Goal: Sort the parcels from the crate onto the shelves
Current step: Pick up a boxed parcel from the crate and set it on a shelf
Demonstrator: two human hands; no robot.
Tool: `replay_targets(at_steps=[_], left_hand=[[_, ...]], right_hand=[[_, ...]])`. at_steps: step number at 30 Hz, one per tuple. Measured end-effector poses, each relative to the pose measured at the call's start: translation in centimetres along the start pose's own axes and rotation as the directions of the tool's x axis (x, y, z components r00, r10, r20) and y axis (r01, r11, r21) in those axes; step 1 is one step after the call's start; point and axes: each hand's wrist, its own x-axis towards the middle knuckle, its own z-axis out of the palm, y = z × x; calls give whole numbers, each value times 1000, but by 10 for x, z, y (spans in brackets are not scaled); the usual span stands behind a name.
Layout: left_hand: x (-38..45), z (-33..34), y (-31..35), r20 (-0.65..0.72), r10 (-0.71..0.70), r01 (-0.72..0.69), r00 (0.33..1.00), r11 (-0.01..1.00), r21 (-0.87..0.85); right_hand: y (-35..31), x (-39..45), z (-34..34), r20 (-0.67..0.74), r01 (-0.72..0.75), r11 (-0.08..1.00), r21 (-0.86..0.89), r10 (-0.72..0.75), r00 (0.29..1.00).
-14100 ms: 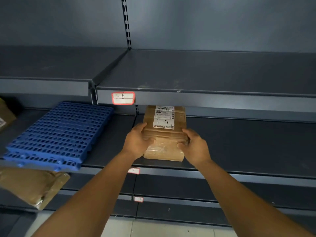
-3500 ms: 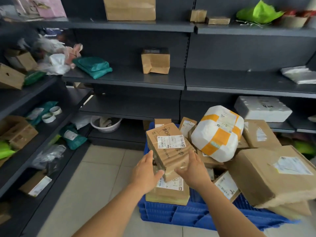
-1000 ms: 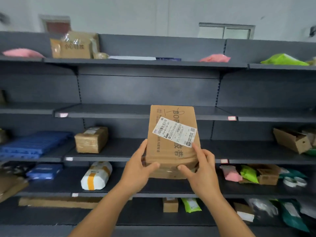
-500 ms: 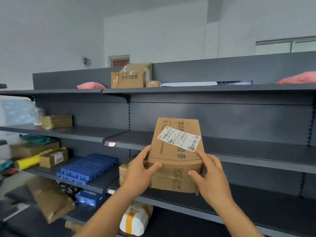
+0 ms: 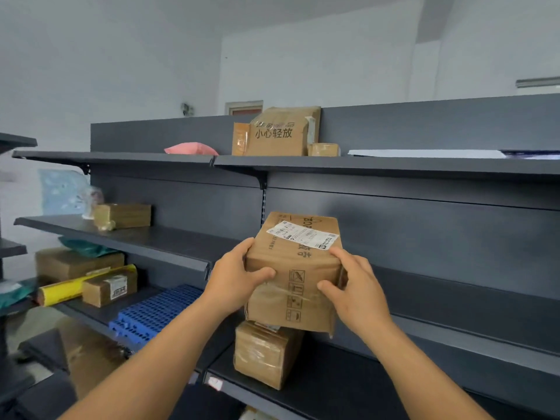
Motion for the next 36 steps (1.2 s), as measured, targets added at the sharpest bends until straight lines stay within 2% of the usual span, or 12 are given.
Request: replay_targets(at_steps=[6,13,20,28,32,36], left_hand=[[85,-15,-48,68,9,-12,998,999,43],[173,-19,-98,197,47,-65,979,994,88],[228,-4,-124,249,75,-119,966,978,169],[268,5,-140,287,147,-203,946,963,178],[272,8,-141,308,200,-291,930,913,287],[256,17,-131,340,338,-464,877,779,422]], right_hand=[[-9,60,61,-27,-44,997,-57,43,999],[-14,123,124,-48,-161,979,-129,156,987],[-6,171,154,-66,-241,940,-241,232,970],[-2,200,170,-75,-301,912,-279,292,954],[-2,197,169,-60,-296,914,-279,291,955],[-1,178,163,-62,-258,905,-338,252,966]])
